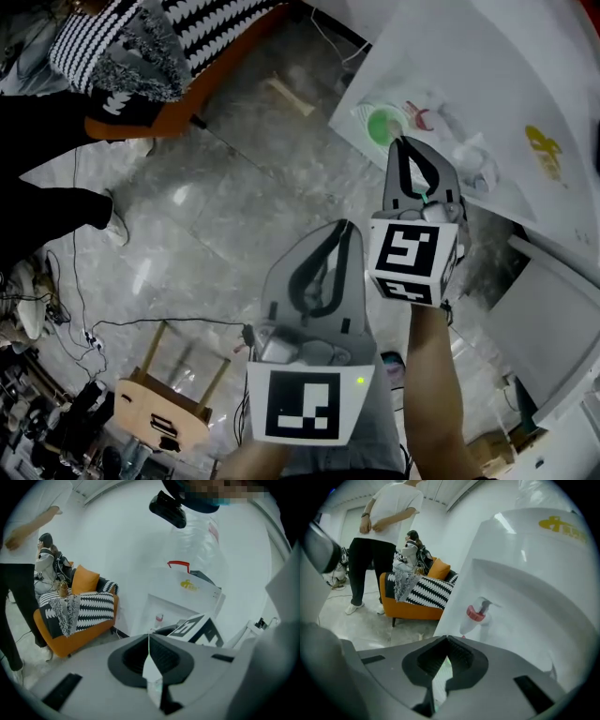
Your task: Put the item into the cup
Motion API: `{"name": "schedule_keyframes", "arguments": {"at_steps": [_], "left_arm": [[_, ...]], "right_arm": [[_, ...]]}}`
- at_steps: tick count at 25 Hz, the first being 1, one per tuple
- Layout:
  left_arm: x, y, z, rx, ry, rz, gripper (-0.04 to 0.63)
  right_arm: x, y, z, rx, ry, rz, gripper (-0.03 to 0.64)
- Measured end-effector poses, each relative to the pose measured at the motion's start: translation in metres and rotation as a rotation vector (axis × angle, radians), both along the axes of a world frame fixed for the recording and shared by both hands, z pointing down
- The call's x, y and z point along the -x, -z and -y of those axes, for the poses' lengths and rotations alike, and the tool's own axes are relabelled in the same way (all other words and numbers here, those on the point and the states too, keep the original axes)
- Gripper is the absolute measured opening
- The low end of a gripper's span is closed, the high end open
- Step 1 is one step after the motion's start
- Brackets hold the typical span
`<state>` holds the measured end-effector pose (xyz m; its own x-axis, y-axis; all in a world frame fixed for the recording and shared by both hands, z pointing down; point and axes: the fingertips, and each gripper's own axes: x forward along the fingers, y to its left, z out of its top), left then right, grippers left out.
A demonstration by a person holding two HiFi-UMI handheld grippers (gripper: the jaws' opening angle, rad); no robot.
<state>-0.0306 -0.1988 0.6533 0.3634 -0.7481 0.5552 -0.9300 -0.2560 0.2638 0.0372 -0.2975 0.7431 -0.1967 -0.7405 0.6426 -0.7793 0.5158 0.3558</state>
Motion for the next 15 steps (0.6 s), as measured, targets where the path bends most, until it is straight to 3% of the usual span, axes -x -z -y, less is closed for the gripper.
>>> {"name": "schedule_keyframes", "arguments": {"at_steps": [15], "left_arm": [[0.011, -0.014, 0.0, 0.025, 0.044, 0.021, 0.015]], "right_arm": [[-0.008, -0.056, 0.018, 0.154, -0.044, -0.051, 0.011]]}}
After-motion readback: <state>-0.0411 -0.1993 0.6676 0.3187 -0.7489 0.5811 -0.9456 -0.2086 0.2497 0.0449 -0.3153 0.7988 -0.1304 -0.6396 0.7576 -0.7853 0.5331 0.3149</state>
